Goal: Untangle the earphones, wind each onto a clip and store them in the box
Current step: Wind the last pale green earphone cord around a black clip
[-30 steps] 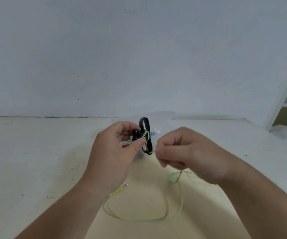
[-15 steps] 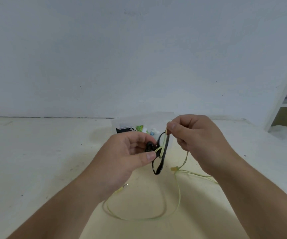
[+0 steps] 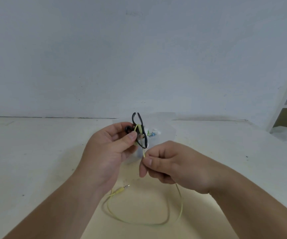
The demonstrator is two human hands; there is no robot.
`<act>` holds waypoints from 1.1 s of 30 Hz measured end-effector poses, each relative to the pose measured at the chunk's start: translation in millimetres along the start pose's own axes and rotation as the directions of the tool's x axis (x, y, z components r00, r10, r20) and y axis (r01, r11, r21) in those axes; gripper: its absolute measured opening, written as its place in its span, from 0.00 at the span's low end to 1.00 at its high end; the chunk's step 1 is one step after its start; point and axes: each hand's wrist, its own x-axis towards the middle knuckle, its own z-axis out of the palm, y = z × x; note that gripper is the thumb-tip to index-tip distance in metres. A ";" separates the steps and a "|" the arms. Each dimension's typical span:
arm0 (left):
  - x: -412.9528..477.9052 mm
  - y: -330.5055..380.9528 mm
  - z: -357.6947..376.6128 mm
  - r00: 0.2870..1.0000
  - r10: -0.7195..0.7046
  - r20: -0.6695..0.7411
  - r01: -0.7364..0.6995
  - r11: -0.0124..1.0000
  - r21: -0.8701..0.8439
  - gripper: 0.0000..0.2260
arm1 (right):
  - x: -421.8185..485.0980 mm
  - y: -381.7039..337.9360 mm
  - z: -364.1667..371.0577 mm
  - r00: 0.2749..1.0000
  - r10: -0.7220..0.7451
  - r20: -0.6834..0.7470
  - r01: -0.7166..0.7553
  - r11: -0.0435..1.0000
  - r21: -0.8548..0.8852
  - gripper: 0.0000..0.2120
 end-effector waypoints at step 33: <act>-4.2 6.2 0.9 0.981 -0.035 0.190 0.035 0.999 0.006 0.17 | 1.5 6.1 -9.6 0.980 -0.010 -0.197 0.008 1.000 -0.009 0.16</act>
